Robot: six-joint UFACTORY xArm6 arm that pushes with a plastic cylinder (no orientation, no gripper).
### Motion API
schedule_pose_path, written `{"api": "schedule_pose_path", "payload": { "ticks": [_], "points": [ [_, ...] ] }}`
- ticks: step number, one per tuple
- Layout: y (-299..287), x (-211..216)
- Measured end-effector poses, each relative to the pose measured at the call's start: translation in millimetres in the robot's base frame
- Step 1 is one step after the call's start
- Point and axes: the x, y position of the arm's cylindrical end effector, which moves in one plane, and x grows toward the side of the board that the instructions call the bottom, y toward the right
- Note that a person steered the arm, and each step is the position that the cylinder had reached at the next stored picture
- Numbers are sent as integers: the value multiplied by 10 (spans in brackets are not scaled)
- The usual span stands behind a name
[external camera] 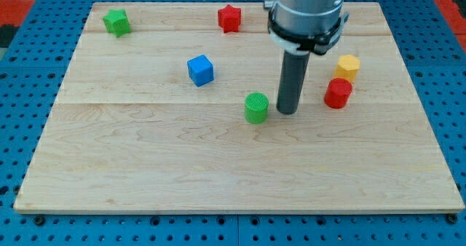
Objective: Push the green circle towards left
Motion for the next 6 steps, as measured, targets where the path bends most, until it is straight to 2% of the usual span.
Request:
{"api": "schedule_pose_path", "payload": {
  "ticks": [1, 2, 3, 4, 5, 6],
  "points": [
    [-475, -6],
    [-898, 495],
    [-1103, 680],
    [-2017, 406],
    [-1904, 480],
    [-1409, 591]
  ]
}}
